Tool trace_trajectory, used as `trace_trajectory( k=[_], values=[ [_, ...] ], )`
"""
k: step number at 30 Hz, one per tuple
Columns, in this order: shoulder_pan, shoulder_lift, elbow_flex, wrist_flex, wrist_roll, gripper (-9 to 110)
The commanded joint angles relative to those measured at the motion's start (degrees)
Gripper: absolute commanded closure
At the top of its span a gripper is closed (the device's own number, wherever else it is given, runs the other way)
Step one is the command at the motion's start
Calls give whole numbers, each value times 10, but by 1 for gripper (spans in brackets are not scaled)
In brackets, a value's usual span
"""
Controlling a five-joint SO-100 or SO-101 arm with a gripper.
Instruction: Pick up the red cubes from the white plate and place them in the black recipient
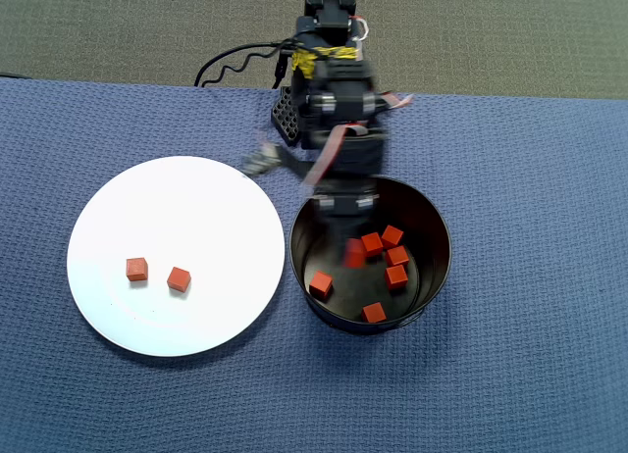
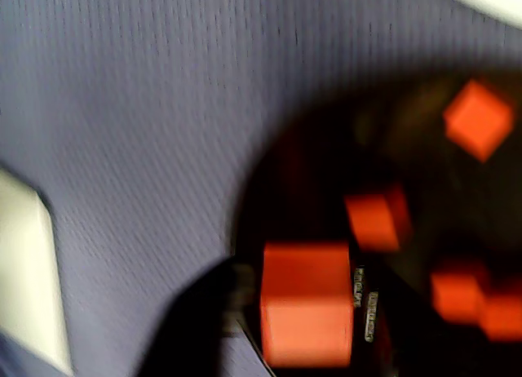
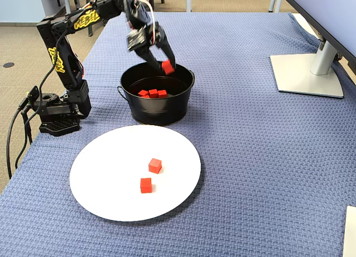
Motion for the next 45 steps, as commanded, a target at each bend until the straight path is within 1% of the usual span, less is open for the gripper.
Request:
trace_trajectory(
  k=[1, 5, 9, 13, 16, 18, 21, 23, 29, 33, 37, 45],
  values=[
    [-69, 26, -11, 39, -17, 66],
    [29, -7, -42, 49, -68, 67],
    [171, -26, -55, 55, -142, 71],
    [328, -62, -48, -3, -205, 74],
    [403, -111, -41, -45, -229, 77],
    [434, -139, -27, -76, -238, 78],
    [455, -207, -53, -101, -251, 79],
    [458, -257, -98, -83, -268, 79],
    [432, -318, -117, -67, -305, 78],
    [417, -363, -158, -40, -294, 77],
    [412, -435, -264, 25, -282, 78],
    [420, -515, -367, 70, -277, 78]
  ],
)
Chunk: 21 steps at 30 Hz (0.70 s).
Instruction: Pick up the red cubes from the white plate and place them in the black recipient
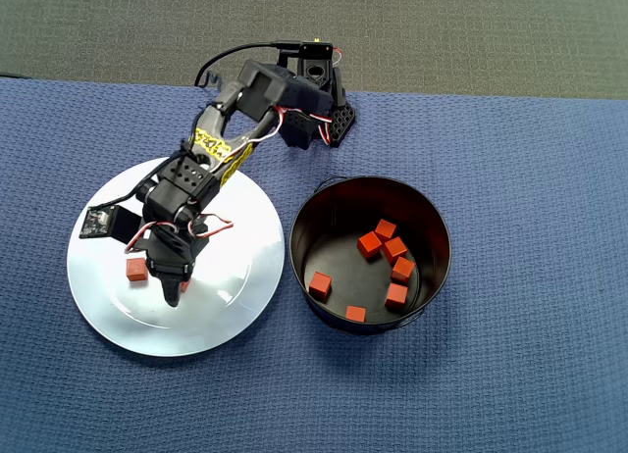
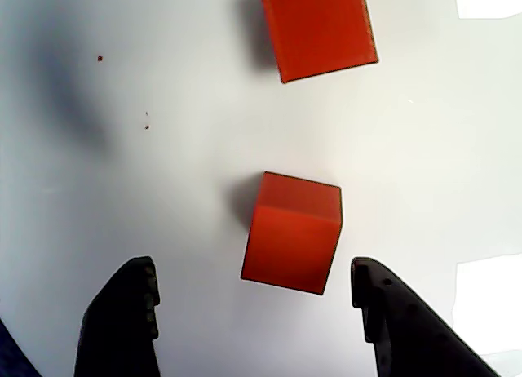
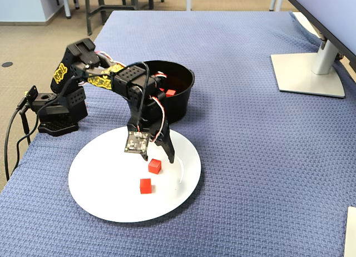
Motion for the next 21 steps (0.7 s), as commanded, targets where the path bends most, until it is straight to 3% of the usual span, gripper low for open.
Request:
trace_trajectory(
  k=[1, 21],
  values=[
    [1, -9, -70, 31, 11, 78],
    [6, -19, -49, 20, 12, 92]
  ],
)
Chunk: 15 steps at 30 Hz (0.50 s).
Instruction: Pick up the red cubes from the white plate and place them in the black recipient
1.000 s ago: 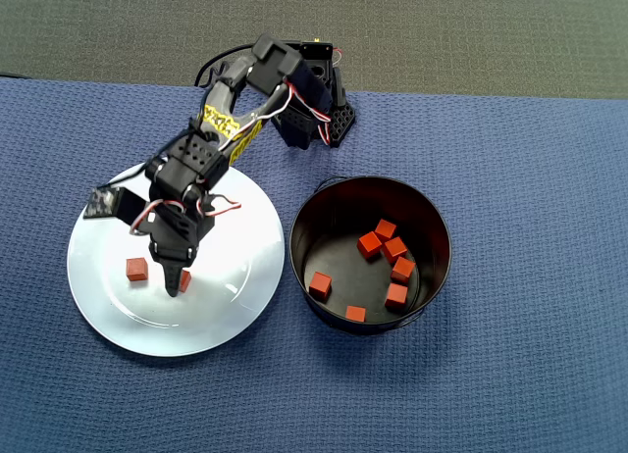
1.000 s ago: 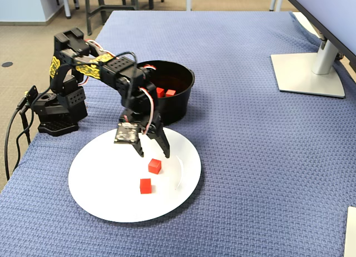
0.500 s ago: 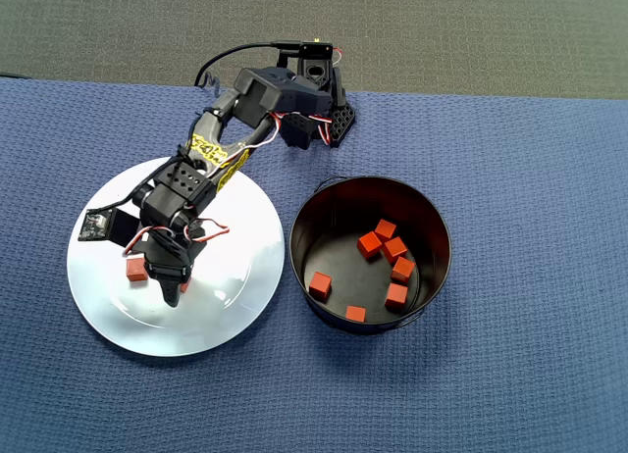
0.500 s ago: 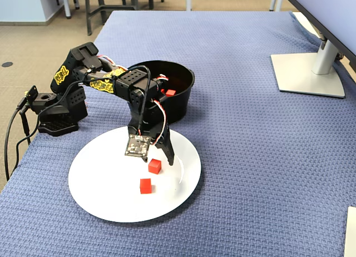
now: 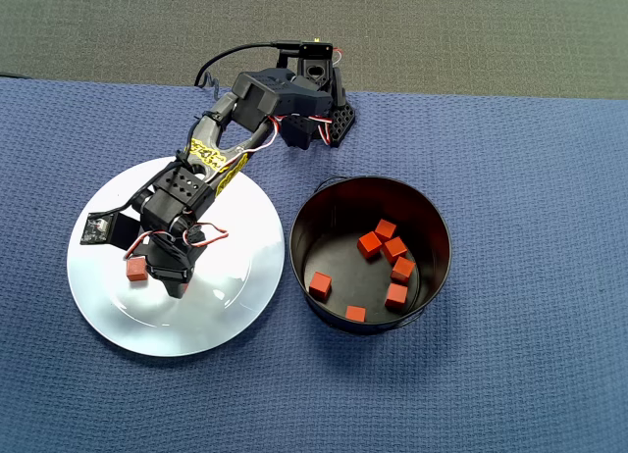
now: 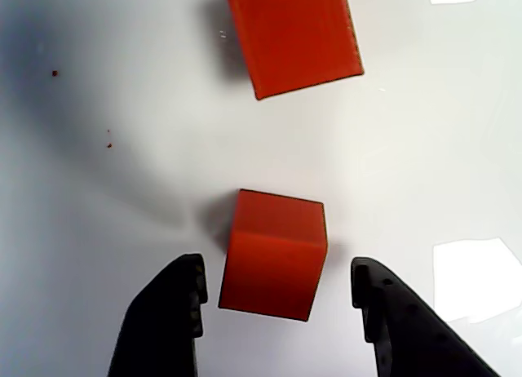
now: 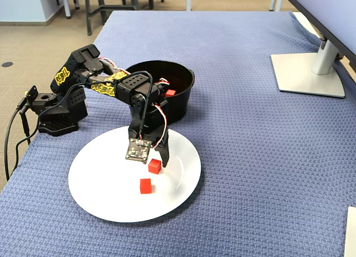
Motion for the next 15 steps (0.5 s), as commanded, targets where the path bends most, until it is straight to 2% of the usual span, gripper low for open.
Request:
trace_trajectory(
  k=[1, 9, 15],
  values=[
    [4, 28, -14, -4, 14, 93],
    [6, 30, -14, -10, 21, 100],
    [10, 47, -11, -13, 30, 101]
  ],
)
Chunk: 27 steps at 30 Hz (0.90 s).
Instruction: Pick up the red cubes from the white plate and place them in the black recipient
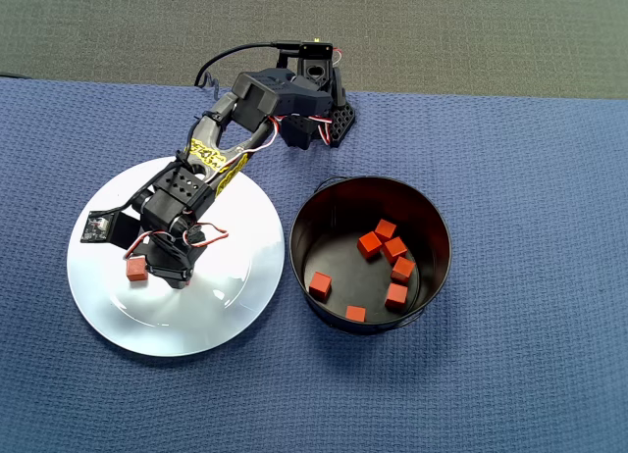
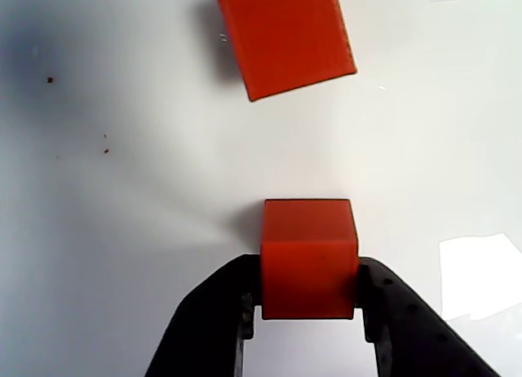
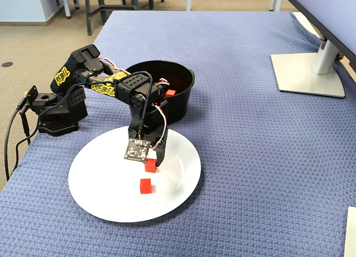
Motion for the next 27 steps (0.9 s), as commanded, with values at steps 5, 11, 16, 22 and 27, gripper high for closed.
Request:
trace_trajectory(
  k=[5, 11, 16, 22, 27],
  values=[
    [20, 169, 48, -41, 45, 101],
    [-20, 345, 120, -56, 103, 102],
    [-115, 482, 189, -45, 166, 102],
    [-288, 607, 362, -128, 237, 102],
    [-410, 664, 449, -153, 281, 102]
  ],
)
